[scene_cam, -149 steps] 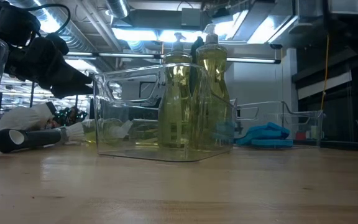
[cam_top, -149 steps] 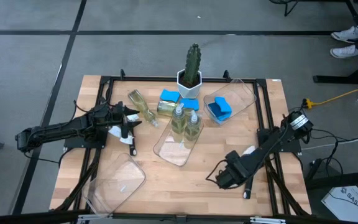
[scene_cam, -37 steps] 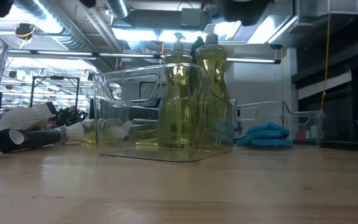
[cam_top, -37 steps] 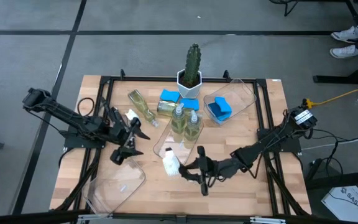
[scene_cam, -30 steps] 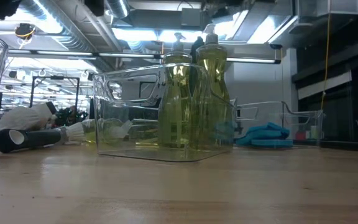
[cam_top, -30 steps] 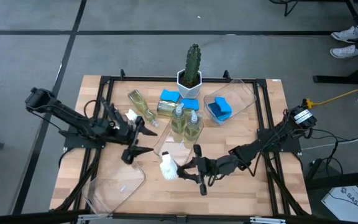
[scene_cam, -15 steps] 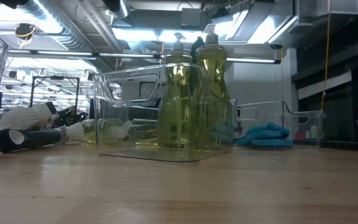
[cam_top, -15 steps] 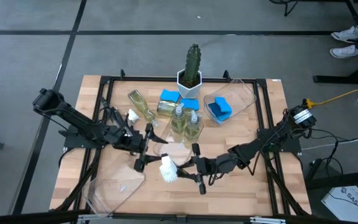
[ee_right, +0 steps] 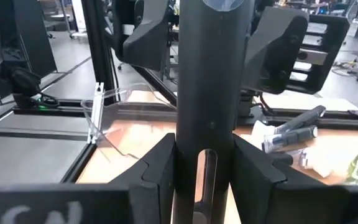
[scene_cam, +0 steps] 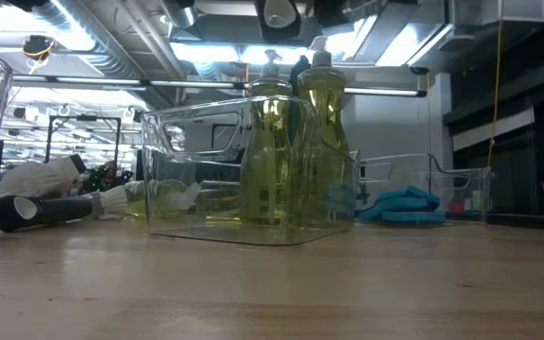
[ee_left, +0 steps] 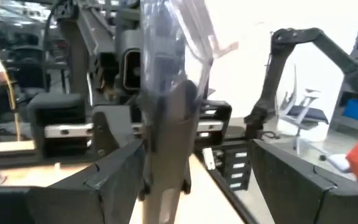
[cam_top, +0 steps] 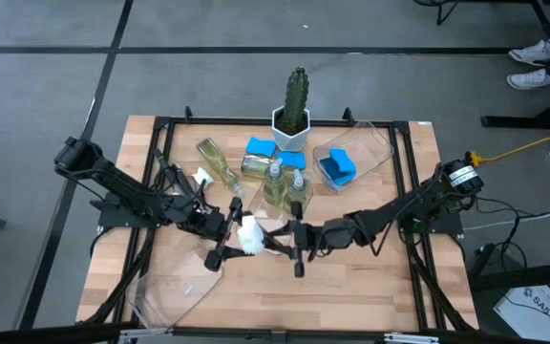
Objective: Pick & Place Kitchen Sink Supplies
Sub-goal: Put the black dish brush into the bottom transparent bin
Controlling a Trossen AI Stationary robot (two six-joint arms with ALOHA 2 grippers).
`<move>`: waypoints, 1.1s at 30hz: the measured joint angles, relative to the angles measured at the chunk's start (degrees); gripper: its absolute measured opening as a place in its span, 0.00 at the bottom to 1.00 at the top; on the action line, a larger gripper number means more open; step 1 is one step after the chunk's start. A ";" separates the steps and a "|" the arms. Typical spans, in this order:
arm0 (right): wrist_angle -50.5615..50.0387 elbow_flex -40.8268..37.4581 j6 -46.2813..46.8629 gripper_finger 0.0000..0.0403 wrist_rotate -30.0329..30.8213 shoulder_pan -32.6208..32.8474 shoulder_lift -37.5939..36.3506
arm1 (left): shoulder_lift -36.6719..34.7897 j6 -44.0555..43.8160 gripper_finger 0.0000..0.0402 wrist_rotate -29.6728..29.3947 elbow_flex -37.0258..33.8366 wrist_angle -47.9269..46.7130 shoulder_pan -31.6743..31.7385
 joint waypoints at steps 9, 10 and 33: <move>1.10 0.00 0.30 0.29 -0.75 -0.49 0.00 | 2.97 1.04 0.70 -0.39 0.00 6.92 0.03; 1.12 0.00 0.29 0.29 -0.71 -0.47 0.00 | 3.73 1.40 0.70 -0.78 0.00 8.21 0.12; -1.58 -0.02 1.89 0.30 -1.21 -0.36 0.07 | 11.04 3.27 0.30 0.74 7.39 5.00 2.03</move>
